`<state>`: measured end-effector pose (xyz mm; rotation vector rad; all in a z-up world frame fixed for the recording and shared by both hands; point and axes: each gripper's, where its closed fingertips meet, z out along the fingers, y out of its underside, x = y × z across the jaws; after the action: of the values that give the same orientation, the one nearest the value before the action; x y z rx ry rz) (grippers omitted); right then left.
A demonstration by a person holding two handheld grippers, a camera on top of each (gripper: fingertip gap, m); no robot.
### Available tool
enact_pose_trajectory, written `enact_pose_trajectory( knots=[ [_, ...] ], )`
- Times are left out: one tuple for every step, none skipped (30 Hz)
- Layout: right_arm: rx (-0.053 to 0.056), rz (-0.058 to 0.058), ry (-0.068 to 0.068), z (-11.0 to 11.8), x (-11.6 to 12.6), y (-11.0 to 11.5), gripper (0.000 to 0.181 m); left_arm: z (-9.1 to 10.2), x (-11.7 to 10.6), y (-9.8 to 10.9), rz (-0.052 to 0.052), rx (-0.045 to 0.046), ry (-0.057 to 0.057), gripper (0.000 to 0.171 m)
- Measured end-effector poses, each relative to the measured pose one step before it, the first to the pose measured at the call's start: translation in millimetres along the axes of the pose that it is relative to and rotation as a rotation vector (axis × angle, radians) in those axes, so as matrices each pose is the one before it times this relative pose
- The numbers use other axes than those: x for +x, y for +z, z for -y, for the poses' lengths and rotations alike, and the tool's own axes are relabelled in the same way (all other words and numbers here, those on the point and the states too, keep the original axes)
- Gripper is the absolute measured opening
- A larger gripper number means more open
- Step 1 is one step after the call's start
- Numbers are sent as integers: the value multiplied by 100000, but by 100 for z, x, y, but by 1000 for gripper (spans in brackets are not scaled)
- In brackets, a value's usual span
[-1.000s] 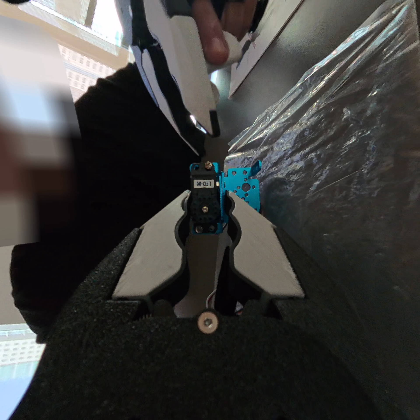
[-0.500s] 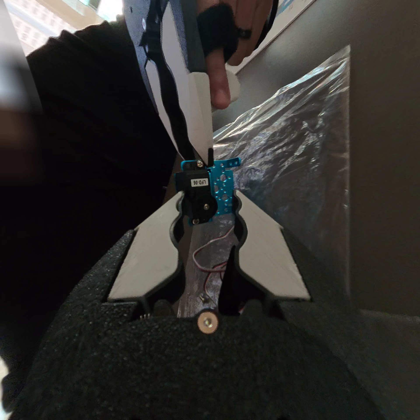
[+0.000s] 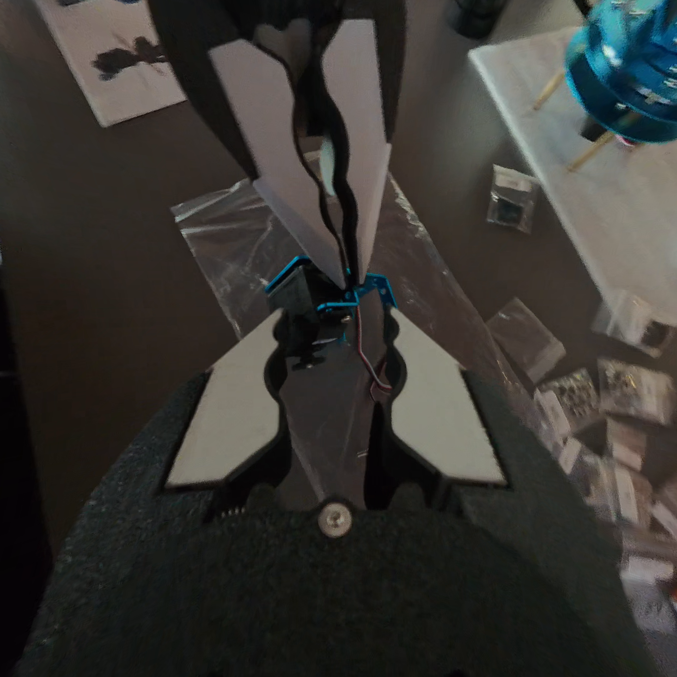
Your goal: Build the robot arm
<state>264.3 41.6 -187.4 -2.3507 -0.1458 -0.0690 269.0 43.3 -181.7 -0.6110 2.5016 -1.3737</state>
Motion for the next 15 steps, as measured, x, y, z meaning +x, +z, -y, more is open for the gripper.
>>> enact_pose_trajectory(
  knots=[
    [660,-3134,2573,-177,6,-271,44,118,137,190,1024,-788,1477,3],
    [399,-599,2556,-250,-256,-278,42,83,176,124,892,-841,1792,3],
    [-54,358,3451,-340,-277,-249,41,33,190,63,988,-955,1559,3],
    [-1106,1624,4038,-467,-341,-215,44,10,81,25,1678,-1142,646,1],
    [-652,1431,4213,-363,-275,-159,50,-7,127,36,1581,-1313,-542,2],
    [888,172,5035,-108,-63,-91,54,-89,286,116,909,-1693,-1223,1],
    [1754,897,5316,46,-201,34,51,-219,210,284,1808,-2121,-1342,1],
    [2422,939,4813,148,-209,73,41,-63,-40,295,3668,-864,-950,1],
    [2581,-926,3468,132,142,49,36,100,-65,134,3204,269,-787,1],
    [1574,-3250,721,14,599,-56,26,61,161,10,698,-74,-1116,1],
    [1331,-3421,-11,-53,691,-103,17,25,235,-57,-581,97,-1118,1],
    [838,480,2023,-132,106,-21,19,9,195,-96,-880,347,-887,1],
    [163,3731,3552,-176,-414,-9,20,-37,180,-140,-1213,368,-648,1],
    [-354,2956,3011,-247,-399,30,25,-40,-8,-178,-646,299,-372,1],
    [28,598,1815,-221,-169,67,30,107,-390,-271,746,872,-167,1]
  ],
)
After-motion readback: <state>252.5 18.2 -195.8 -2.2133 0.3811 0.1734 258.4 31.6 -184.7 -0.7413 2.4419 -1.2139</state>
